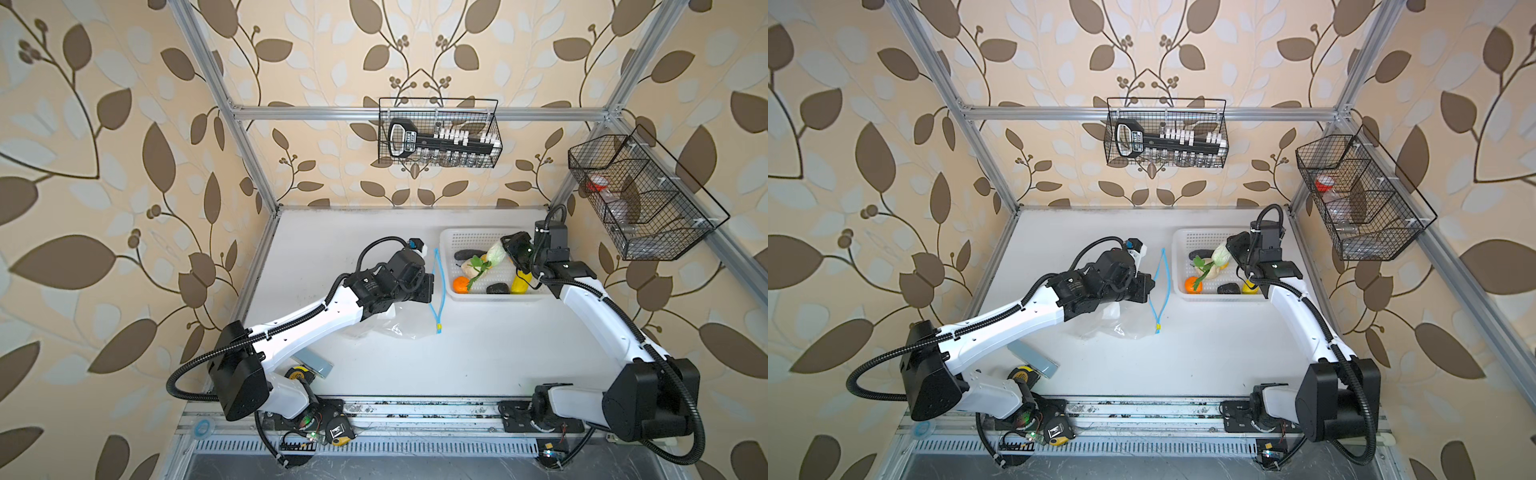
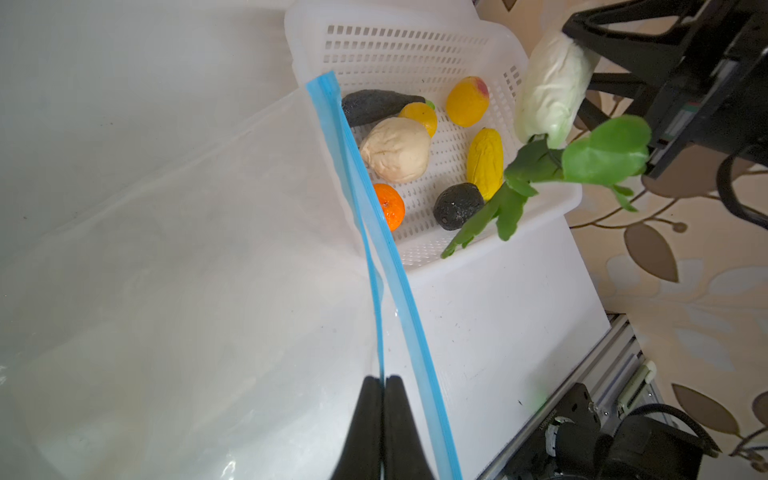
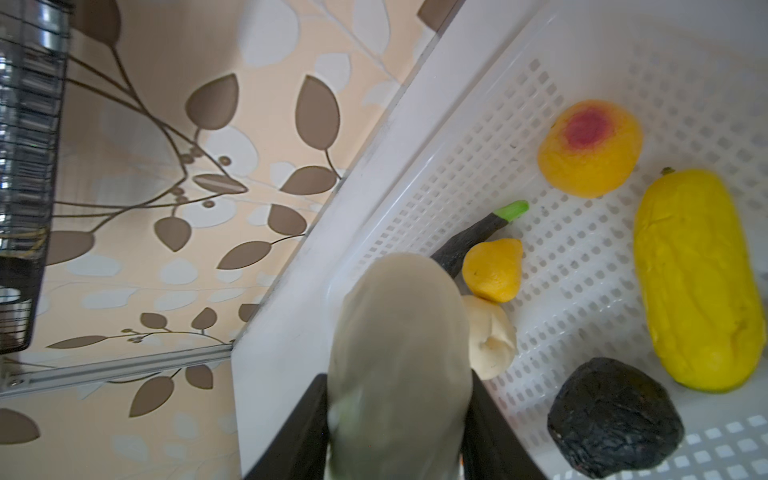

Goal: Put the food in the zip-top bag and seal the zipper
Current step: 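Lift the white cabbage with the right gripper and carry it toward the bag opening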

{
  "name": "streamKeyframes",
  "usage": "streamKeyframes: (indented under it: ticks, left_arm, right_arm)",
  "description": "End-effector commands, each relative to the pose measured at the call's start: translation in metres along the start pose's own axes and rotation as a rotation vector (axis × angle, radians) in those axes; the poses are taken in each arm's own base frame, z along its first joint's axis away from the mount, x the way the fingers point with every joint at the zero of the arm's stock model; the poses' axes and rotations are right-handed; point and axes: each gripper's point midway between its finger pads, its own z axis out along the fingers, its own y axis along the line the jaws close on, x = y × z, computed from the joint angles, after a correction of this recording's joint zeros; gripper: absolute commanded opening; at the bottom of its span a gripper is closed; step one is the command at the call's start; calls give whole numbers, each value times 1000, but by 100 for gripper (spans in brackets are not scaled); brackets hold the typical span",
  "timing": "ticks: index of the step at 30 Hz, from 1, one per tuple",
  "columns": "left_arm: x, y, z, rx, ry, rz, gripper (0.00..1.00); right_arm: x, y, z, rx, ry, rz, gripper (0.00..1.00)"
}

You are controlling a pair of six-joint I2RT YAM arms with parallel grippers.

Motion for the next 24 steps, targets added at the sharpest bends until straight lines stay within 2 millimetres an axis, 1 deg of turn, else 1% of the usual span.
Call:
streamKeyframes:
  ticks: [1, 7, 10, 16, 19, 24]
  left_arm:
    - [-27, -9, -14, 16, -89, -27, 0]
    - [-29, -9, -14, 15, -99, -40, 0]
    - [-31, -9, -15, 15, -106, -44, 0]
    - [-35, -10, -20, 17, -123, -45, 0]
    - [-36, -11, -20, 19, -125, -47, 0]
    - [-34, -11, -21, 24, -124, -51, 0]
  right_arm:
    - [8, 19, -12, -79, 5, 46, 44]
    - [15, 40, -31, -165, -9, 75, 42]
    - [23, 51, -38, -216, -11, 88, 41]
    - [43, 70, -44, -293, 3, 107, 40]
    - [45, 78, -47, -326, -5, 110, 40]
    - [49, 85, -48, -362, -19, 111, 40]
